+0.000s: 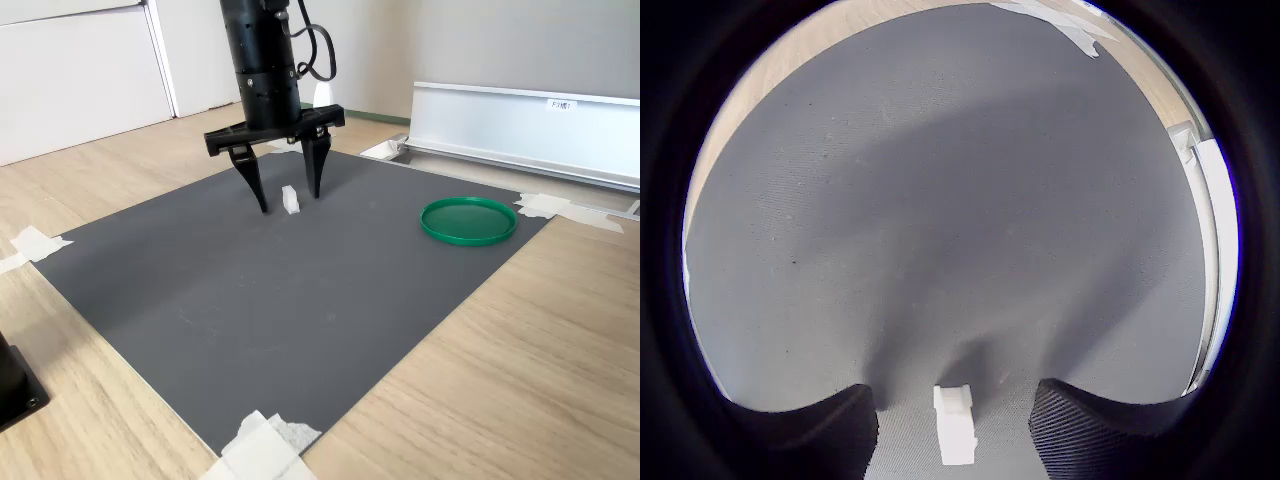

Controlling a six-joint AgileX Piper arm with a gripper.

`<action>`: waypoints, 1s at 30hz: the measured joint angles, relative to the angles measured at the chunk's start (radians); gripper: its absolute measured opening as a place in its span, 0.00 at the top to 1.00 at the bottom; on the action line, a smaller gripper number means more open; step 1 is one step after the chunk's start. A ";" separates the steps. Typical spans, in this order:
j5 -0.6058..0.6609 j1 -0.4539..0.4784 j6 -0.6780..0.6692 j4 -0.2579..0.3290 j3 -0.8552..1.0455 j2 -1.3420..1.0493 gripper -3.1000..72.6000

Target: Grasp a white terminal and put it on the green lid.

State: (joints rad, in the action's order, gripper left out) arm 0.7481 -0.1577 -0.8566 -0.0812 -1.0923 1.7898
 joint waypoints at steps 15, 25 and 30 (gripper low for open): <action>0.016 0.000 0.023 -0.002 0.000 0.008 0.52; 0.127 0.000 0.054 -0.005 -0.107 -0.010 0.85; 0.320 0.050 0.043 0.026 -0.334 -0.043 0.85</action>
State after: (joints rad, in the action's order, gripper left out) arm 1.0676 -0.1080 -0.8136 -0.0556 -1.4263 1.7468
